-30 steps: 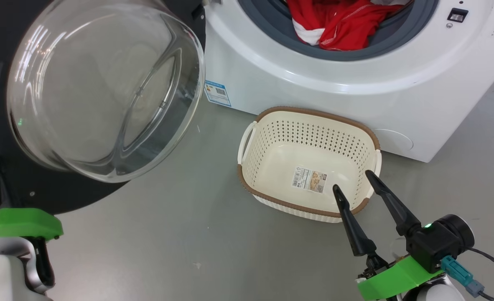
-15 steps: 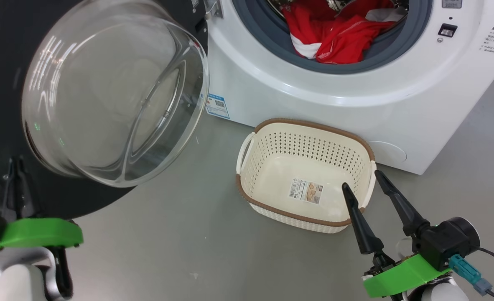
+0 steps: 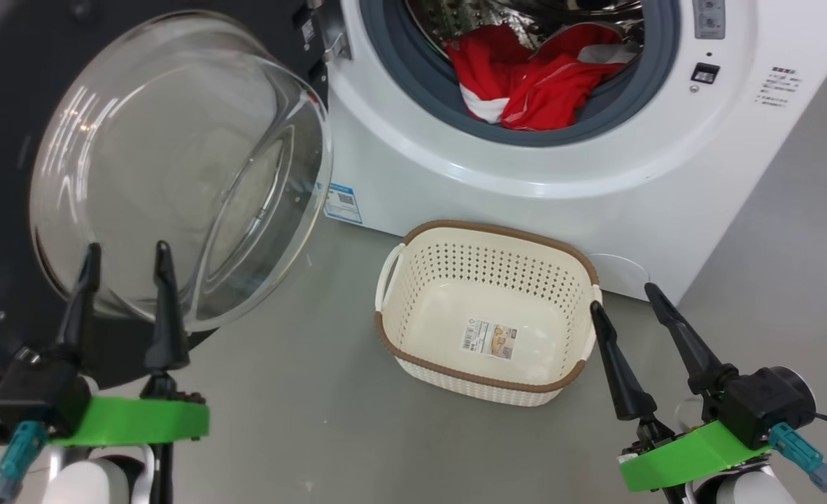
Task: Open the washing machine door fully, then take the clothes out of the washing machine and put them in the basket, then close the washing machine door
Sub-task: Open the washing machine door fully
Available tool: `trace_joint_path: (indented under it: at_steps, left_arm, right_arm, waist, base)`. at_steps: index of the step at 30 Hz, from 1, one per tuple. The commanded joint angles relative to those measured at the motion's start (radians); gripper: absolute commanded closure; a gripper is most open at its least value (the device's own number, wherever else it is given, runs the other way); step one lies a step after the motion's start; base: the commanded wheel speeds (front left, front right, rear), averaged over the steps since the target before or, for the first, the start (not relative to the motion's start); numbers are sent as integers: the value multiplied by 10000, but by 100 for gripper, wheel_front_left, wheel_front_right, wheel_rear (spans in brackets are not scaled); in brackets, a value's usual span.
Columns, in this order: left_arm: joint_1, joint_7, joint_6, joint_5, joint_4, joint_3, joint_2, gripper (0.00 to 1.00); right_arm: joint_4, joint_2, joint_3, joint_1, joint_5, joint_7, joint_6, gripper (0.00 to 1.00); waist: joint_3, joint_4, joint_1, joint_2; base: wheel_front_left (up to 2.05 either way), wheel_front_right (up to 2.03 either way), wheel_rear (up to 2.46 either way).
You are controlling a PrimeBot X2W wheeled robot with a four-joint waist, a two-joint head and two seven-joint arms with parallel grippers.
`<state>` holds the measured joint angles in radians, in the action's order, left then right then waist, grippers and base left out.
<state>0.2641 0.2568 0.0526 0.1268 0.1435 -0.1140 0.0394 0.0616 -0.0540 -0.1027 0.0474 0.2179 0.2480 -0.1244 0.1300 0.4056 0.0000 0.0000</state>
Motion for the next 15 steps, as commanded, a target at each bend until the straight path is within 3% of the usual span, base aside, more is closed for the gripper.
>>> trace_joint_path:
  at_steps: [1, 8, 15]
  left_arm:
    - [-35, 49, 92, 73, -435, -205, 188, 0]
    - [-605, 49, 594, 735, -1262, 850, 152, 0]
    - [-852, 20, 702, 926, -992, 1535, 290, 0]
  right_arm:
    - [-283, 38, -132, 210, 30, 132, -63, 0]
    - [-505, 38, 233, 19, 102, 135, -63, 0]
    - [-684, 38, 475, -57, 137, 136, -63, 0]
  waist:
    - [-107, -170, 0, 0]
    - [-367, -850, 0, 0]
    - [-419, -1690, 0, 0]
  base:
    - [0, 0, 0]
    - [0, 0, 0]
    - [0, 0, 0]
